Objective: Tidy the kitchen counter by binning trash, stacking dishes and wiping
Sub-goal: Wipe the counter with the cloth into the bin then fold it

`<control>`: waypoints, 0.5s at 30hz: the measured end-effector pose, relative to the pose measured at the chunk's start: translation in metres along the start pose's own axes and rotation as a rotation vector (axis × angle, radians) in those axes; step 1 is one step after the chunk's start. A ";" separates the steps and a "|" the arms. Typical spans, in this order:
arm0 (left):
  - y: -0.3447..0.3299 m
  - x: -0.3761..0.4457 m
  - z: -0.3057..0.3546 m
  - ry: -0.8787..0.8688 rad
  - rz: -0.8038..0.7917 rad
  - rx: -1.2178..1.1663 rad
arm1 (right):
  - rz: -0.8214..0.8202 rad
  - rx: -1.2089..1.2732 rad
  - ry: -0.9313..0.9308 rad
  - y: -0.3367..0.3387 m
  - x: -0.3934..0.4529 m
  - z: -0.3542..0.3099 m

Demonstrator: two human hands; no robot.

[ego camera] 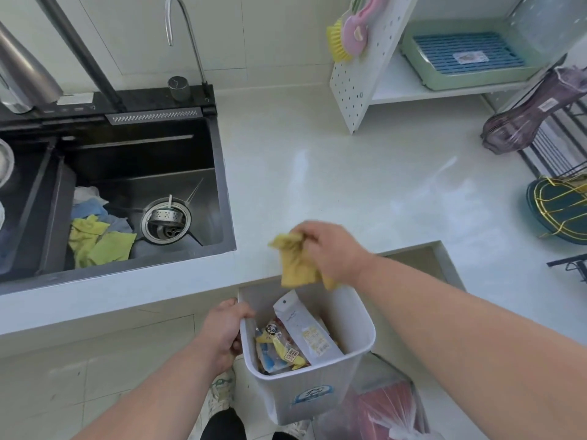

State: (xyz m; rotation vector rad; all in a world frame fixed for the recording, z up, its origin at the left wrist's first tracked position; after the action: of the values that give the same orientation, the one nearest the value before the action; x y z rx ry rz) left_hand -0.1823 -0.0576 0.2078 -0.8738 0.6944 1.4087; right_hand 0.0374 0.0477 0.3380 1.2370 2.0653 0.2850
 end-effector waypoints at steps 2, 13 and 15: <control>0.002 0.002 -0.001 0.006 -0.008 -0.006 | 0.272 0.145 -0.064 0.039 0.015 -0.001; 0.007 0.007 -0.002 -0.008 -0.017 0.031 | 0.378 -0.249 -0.507 0.130 0.091 0.083; 0.009 0.008 -0.002 -0.017 -0.025 0.028 | 0.360 -0.300 -0.487 0.104 0.099 0.084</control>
State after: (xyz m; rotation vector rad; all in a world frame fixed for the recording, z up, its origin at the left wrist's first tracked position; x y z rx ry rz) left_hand -0.1905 -0.0551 0.1993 -0.8450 0.6863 1.3801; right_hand 0.1349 0.1708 0.2848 1.3275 1.3321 0.3959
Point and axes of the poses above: each hand's wrist, its own x-axis towards the middle knuckle, its own y-axis out of the back of the hand, z = x × y, the point moved 3 cm from there along x, towards the middle knuckle, and after that the axes turned 8 degrees about -z, right-handed, at the moved point
